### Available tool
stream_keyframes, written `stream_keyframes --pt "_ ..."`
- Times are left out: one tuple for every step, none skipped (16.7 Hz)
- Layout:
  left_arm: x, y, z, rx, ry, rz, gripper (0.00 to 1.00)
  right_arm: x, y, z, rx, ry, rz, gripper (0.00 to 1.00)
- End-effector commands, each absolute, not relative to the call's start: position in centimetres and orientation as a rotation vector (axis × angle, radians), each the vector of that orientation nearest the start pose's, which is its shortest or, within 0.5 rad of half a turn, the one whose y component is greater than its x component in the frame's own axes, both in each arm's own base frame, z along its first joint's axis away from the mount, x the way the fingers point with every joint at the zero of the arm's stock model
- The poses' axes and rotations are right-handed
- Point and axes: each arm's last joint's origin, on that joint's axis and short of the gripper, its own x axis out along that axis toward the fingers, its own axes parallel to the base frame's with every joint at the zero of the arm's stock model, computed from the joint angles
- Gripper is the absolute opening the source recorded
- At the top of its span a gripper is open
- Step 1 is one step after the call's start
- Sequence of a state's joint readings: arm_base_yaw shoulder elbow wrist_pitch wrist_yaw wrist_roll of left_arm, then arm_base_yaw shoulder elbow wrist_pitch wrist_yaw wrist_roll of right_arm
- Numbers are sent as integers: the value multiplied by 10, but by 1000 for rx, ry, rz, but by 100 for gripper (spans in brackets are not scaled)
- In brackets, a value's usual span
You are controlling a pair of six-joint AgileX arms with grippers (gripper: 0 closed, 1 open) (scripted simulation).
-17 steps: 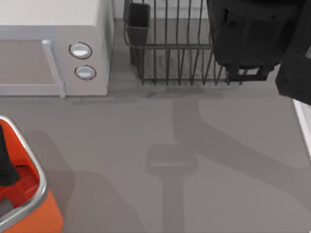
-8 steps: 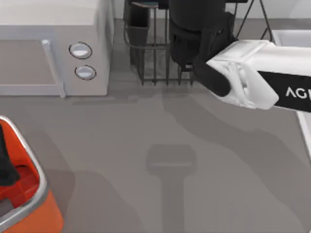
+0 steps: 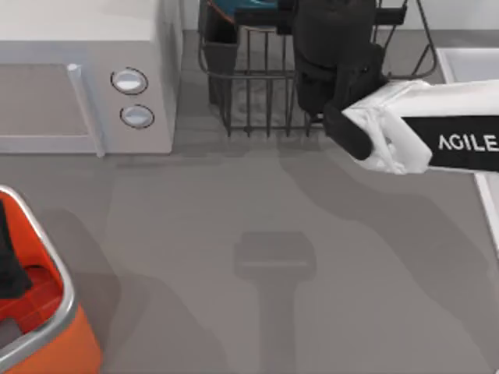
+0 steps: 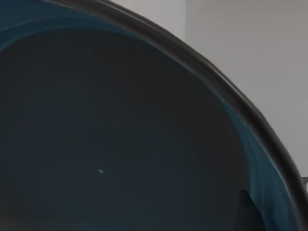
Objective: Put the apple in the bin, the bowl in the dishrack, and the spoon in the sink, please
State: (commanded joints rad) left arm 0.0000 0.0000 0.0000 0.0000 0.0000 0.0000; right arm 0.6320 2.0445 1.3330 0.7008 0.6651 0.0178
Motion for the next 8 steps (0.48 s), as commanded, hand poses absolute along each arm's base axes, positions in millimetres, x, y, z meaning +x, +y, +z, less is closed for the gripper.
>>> stream_keyframes --pt "106 -1 160 0 0 0 100 382 262 219 0 0 -10 0" --pt "106 -1 160 0 0 0 100 382 262 219 0 0 -10 8" --pt "106 -1 160 0 0 0 100 382 262 219 0 0 -10 15" --pt "106 -1 160 0 0 0 100 382 262 219 0 0 -10 23" --pt "106 -1 160 0 0 0 100 382 262 219 0 0 -10 30" --pt "106 -1 160 0 0 0 100 382 262 219 0 0 -10 38" --pt "106 -1 160 0 0 0 100 382 262 219 0 0 -10 45" --pt "106 -1 160 0 0 0 100 382 262 219 0 0 -10 53"
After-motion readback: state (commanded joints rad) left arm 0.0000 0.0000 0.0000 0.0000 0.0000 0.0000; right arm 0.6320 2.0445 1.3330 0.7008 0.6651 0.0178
